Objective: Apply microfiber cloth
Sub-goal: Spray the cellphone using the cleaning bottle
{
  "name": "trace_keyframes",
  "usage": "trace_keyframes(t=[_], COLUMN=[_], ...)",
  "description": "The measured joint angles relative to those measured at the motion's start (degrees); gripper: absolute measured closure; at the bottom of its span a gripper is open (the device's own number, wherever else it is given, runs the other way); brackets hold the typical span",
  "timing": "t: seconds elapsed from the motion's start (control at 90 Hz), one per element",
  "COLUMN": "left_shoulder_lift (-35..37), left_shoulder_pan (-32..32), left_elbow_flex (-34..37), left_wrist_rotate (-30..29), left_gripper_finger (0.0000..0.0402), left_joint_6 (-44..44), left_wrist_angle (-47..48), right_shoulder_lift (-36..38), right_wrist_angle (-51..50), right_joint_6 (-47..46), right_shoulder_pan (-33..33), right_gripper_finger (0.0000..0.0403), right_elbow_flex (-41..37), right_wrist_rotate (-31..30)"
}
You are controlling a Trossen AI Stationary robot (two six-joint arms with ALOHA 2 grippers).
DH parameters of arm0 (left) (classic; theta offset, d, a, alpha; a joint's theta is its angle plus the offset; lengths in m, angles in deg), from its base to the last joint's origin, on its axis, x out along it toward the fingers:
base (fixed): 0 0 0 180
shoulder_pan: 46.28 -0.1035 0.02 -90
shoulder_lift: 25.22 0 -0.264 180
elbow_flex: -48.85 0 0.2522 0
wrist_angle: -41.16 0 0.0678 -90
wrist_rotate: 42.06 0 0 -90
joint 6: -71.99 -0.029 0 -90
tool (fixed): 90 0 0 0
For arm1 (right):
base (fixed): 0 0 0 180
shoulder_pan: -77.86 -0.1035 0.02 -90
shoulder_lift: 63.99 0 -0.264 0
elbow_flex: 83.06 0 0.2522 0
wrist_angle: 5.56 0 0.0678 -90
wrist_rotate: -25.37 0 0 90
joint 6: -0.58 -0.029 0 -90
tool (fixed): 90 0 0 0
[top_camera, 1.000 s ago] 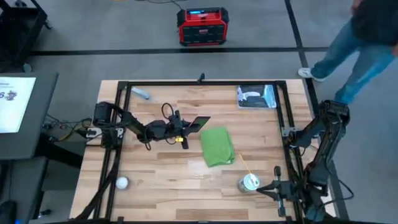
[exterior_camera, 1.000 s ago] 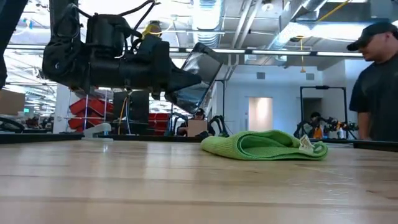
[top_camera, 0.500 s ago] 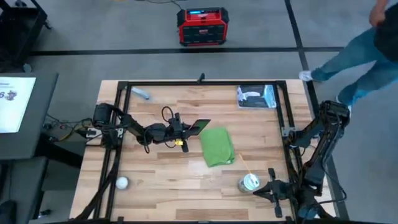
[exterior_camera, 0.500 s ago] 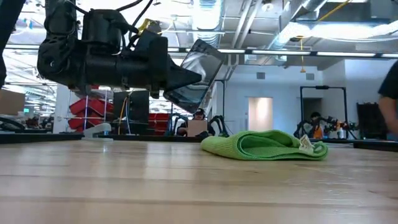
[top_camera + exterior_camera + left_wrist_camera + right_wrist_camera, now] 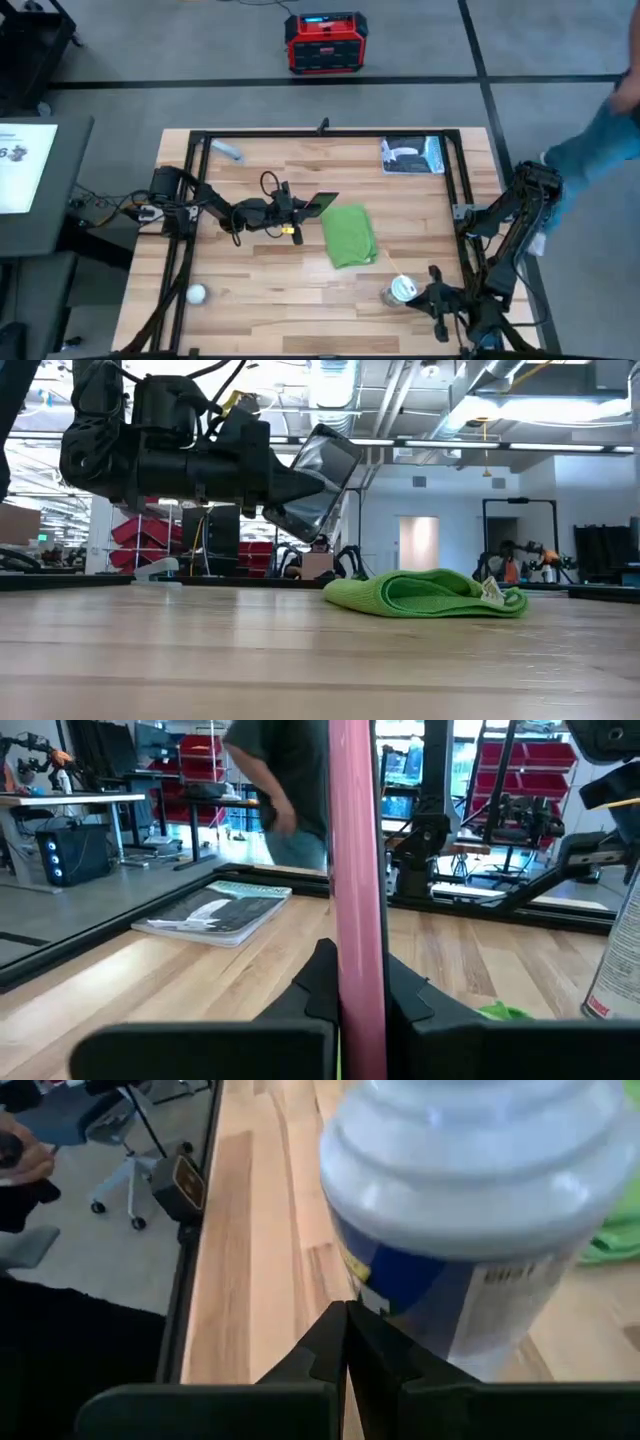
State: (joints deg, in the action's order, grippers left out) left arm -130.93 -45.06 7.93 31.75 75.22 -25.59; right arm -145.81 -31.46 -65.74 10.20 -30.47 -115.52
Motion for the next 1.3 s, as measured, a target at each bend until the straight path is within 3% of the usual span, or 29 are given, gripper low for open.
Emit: trace_keyframes(t=[0.989,1.167,1.3], left_shoulder_lift=[0.0,0.0,0.0], left_shoulder_pan=[-0.42,0.06,1.46], left_elbow_flex=[0.0,0.0,0.0], left_wrist_rotate=[-2.16,-6.11,-8.09], left_gripper_finger=[0.0399,0.0399,0.0399], left_joint_6=[-0.79,-2.33,-4.8], left_wrist_angle=[-0.35,-0.61,-1.88], right_shoulder_lift=[-0.04,3.03,10.05], right_wrist_angle=[4.84,-2.52,-16.78], right_joint_6=[-2.54,-8.95,-15.49], right_shoulder_pan=[6.23,4.57,3.78], right_gripper_finger=[0.0403,0.0403,0.0403], right_elbow_flex=[-11.18,-11.3,-9.82], right_wrist_rotate=[-3.14,-2.26,-2.04])
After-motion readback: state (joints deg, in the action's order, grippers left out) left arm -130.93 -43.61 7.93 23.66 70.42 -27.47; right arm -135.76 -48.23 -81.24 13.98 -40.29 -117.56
